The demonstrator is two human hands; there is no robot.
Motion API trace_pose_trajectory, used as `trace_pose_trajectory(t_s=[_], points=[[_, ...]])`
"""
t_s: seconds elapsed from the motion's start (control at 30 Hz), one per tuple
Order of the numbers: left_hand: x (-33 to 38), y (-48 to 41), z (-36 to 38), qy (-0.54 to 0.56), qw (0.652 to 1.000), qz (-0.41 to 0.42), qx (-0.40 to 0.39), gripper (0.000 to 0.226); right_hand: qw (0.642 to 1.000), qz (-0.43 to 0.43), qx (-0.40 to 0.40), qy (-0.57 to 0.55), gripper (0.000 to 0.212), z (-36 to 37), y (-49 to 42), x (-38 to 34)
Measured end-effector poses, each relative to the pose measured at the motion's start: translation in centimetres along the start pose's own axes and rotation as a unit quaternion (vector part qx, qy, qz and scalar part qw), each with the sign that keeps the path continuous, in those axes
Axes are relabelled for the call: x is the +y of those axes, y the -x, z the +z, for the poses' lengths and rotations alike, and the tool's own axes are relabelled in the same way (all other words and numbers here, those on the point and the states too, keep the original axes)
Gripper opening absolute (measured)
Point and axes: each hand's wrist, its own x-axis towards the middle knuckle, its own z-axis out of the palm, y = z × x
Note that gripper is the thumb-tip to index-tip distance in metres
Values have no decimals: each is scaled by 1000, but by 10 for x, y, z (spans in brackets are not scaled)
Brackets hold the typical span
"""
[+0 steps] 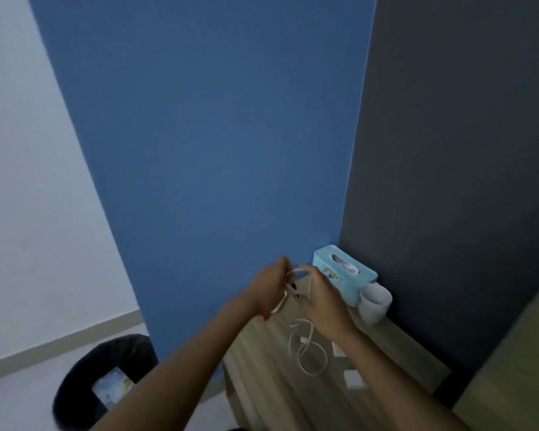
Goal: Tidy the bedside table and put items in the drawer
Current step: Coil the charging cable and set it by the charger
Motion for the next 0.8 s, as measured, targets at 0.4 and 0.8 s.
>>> trace_pose_trajectory(t_s=[0.4, 0.8], points=[[65, 28, -171, 423, 888, -148, -109, 34, 984, -30, 85, -155, 19, -44, -50, -84], [40, 20, -117, 331, 923, -57, 186, 29, 991, -59, -123, -1, 9, -7, 25, -151]])
